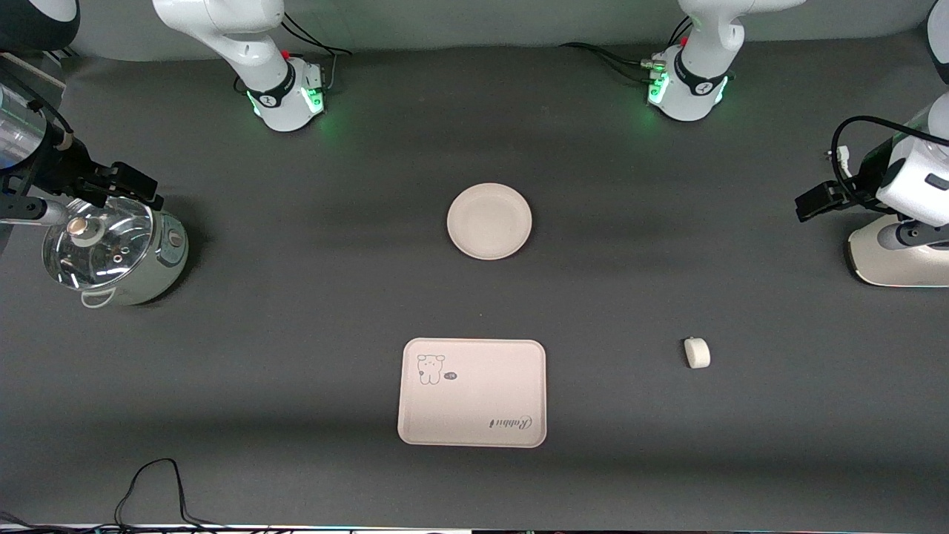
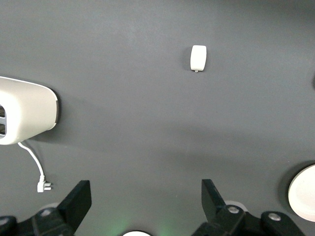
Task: Place bun in plate and plate on tray
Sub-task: 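Move the left gripper down toward the small white bun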
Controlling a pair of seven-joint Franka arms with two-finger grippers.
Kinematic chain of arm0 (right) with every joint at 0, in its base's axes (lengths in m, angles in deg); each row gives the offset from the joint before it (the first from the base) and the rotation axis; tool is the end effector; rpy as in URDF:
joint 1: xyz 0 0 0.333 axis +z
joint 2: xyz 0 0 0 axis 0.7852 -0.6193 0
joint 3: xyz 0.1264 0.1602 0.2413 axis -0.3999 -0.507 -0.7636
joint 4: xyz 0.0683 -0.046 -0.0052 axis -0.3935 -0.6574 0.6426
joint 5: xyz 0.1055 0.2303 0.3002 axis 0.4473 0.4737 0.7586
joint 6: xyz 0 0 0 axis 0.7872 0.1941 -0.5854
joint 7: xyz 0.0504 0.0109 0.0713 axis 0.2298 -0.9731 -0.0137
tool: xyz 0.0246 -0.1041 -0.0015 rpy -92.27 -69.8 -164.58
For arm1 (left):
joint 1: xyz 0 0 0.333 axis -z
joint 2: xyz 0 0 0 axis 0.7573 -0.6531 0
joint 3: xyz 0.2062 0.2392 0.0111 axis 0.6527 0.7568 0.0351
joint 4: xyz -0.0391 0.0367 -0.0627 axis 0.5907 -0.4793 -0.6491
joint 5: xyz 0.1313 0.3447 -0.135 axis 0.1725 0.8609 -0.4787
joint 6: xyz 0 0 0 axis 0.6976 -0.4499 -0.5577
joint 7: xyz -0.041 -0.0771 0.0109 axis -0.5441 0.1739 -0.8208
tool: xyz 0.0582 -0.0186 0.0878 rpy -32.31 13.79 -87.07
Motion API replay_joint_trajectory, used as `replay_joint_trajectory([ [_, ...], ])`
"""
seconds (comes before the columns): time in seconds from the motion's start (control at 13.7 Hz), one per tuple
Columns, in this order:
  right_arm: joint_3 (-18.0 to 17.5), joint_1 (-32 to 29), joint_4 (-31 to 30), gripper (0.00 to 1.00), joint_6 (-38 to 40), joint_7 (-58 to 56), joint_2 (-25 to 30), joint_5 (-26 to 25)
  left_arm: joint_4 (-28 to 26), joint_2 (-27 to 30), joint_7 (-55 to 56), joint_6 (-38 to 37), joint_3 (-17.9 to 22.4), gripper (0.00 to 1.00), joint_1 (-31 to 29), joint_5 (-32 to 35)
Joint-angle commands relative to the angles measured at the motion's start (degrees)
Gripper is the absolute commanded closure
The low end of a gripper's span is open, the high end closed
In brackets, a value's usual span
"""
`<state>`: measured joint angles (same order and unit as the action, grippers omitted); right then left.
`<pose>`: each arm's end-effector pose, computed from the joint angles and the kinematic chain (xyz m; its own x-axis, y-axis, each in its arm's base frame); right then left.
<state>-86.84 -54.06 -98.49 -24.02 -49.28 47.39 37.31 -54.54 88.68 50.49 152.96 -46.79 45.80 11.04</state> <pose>0.5156 0.0058 0.5976 0.9923 -0.1166 -0.0422 -0.1175 -0.9929 -0.0204 0.5450 -0.0222 0.5801 0.9793 0.1822 -0.0881 0.1762 -0.9817 -0.0722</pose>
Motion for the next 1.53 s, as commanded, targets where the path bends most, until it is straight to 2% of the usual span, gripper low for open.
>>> replay_joint_trajectory([
  [0.0,-0.43,-0.49,0.39,0.0,0.55,0.91,0.83,-0.62,-0.06,1.32,-1.64,-1.9,-0.4,0.0,-0.09,-0.08],
  [0.29,-0.52,-0.23,0.13,0.0,1.16,1.0,0.92,-0.62,1.52,0.36,-1.83,-3.14,-0.57,0.0,0.0,-0.16],
  [0.51,-1.31,0.13,0.31,0.0,1.16,1.09,-0.05,-0.53,0.38,0.36,-2.62,-4.46,-0.75,0.0,0.35,-0.33],
  [0.8,-5.17,0.04,0.22,0.0,0.72,6.18,-0.75,-0.09,0.12,-2.0,-2.71,-2.8,-0.84,0.0,1.84,-0.77],
  [1.17,-6.14,0.04,-0.13,0.0,0.02,6.1,-1.63,0.09,-4.71,-9.73,-1.93,10.11,-0.84,0.0,4.04,-0.6],
  [1.46,-6.14,0.13,0.05,0.0,-0.51,6.1,-3.03,0.09,-6.04,-19.57,-1.57,24.34,-0.75,0.0,3.87,0.19],
])
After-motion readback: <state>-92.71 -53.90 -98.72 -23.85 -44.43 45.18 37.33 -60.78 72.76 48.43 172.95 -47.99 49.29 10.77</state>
